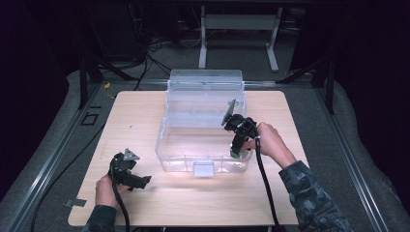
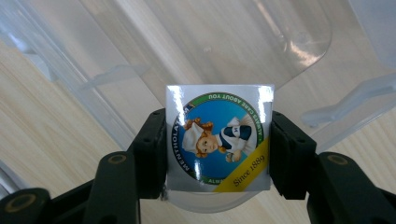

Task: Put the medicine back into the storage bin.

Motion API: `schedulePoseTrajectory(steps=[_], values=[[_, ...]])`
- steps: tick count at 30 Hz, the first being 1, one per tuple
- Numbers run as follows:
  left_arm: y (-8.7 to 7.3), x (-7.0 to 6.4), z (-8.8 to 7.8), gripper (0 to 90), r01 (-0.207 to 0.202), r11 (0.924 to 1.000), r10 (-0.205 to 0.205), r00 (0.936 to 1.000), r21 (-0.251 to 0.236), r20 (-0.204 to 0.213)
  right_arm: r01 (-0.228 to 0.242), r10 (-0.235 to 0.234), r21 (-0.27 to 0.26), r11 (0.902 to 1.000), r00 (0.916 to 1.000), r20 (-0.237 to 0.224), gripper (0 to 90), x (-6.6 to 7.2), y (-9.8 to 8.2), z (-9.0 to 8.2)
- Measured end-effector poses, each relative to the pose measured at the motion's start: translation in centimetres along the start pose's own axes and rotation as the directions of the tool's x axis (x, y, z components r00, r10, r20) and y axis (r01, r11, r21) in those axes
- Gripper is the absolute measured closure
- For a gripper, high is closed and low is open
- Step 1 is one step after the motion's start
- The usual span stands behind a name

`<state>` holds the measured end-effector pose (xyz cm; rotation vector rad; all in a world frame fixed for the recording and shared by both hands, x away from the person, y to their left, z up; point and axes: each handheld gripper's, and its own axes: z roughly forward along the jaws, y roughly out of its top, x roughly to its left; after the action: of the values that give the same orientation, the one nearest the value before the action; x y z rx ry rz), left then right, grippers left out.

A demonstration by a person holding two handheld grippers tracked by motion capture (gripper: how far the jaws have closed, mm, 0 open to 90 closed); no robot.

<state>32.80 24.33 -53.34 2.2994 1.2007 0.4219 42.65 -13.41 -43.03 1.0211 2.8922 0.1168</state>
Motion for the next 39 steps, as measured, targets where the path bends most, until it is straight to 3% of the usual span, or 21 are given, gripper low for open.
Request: schedulePoseTrajectory(steps=[2, 3, 13, 15, 16, 20, 29, 30, 32, 33, 39], values=[[0.0, 0.0, 0.0, 1.7, -0.001, 1.0000, 0.001, 1.0000, 0.000, 0.000, 0.010, -0.010, 0.028, 0.9996, 1.0000, -0.002, 46.3, -0.1, 0.0, 0.0], [0.0, 0.0, 0.0, 1.7, 0.000, 1.0000, 0.000, 1.0000, 0.001, 0.001, 0.007, -0.007, 0.010, 0.9999, 1.0000, -0.006, 46.3, 0.0, 0.0, 0.3], [0.0, 0.0, 0.0, 1.9, -0.001, 1.0000, 0.001, 1.0000, 0.002, 0.002, 0.011, -0.011, 0.045, 0.9989, 0.9999, -0.006, 46.2, 0.0, 0.2, 0.8], [0.0, 0.0, 0.0, 1.9, -0.004, 1.0000, 0.004, 1.0000, 0.001, 0.002, 0.007, -0.005, 0.073, 0.9973, 0.9997, -0.022, 46.2, -0.1, 0.3, 1.0], [0.0, 0.0, 0.0, 1.9, -0.003, 1.0000, 0.003, 1.0000, 0.000, 0.001, 0.005, -0.003, 0.059, 0.9982, 0.9997, -0.023, 46.1, -0.1, 0.3, 1.2], [0.0, 0.0, 0.0, 1.9, -0.003, 1.0000, 0.003, 1.0000, 0.000, 0.000, 0.005, -0.002, 0.099, 0.9951, 0.9997, -0.026, 46.1, -0.2, 0.4, 1.3], [0.0, 0.0, 0.1, 2.0, -0.011, 0.9999, 0.011, 0.9999, 0.006, 0.003, -0.004, 0.007, 0.093, 0.9957, 0.9995, -0.031, 45.8, -0.3, 0.3, 1.7], [0.0, 0.0, 0.0, 2.0, -0.011, 0.9999, 0.011, 0.9999, 0.005, 0.004, 0.001, 0.000, 0.107, 0.9942, 1.0000, -0.009, 45.8, -0.2, 0.4, 1.6], [0.0, 0.0, 0.0, 2.0, -0.010, 0.9999, 0.010, 0.9999, 0.005, 0.005, 0.000, 0.001, 0.108, 0.9941, 1.0000, -0.010, 45.8, -0.2, 0.3, 1.7], [0.0, 0.0, 0.0, 2.0, -0.009, 0.9999, 0.009, 1.0000, 0.005, 0.004, -0.001, 0.006, 0.119, 0.9929, 0.9994, -0.035, 45.8, -0.3, 0.4, 1.7], [0.0, 0.0, 0.1, 2.0, -0.010, 0.9999, 0.010, 0.9999, 0.009, 0.005, -0.002, 0.006, 0.113, 0.9936, 0.9994, -0.035, 45.3, -0.3, 0.2, 2.3]])
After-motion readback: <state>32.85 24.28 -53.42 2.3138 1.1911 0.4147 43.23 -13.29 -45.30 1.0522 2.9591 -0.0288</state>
